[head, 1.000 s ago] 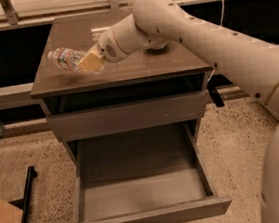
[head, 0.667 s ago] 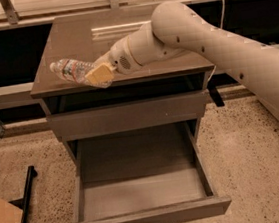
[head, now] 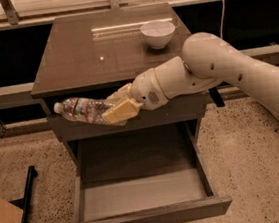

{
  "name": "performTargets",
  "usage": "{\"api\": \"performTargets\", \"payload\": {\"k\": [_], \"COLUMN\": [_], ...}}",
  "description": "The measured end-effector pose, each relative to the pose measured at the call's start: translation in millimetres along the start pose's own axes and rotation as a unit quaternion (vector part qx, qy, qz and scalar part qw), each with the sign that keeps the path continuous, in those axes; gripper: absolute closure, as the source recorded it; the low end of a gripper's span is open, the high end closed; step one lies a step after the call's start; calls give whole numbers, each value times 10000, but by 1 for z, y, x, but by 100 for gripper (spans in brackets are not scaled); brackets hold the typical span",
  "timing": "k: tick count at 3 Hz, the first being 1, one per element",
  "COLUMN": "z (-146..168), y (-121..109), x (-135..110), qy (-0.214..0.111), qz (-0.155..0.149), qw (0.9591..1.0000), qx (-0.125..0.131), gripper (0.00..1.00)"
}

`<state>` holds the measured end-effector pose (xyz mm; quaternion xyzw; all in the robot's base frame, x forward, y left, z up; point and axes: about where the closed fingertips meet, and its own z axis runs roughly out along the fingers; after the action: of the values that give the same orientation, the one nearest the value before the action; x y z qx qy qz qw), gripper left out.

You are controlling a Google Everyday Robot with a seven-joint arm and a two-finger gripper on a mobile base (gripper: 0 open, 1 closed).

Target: Place water bottle into middle drawer

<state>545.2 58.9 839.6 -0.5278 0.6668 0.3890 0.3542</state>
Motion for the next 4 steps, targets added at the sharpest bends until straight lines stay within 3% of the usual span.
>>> {"api": "performTargets", "payload": {"k": [1, 2, 3, 4], "z": [-5, 6, 28, 49], "y": [23, -10, -49, -81], "x": [52, 105, 155, 195], "qy": [523, 905, 1083, 1309], "qz": [446, 1296, 1963, 2366], "qw": [9976, 9847, 9659, 9513], "qx": [30, 731, 1296, 1481], "gripper": [100, 100, 100, 100]}}
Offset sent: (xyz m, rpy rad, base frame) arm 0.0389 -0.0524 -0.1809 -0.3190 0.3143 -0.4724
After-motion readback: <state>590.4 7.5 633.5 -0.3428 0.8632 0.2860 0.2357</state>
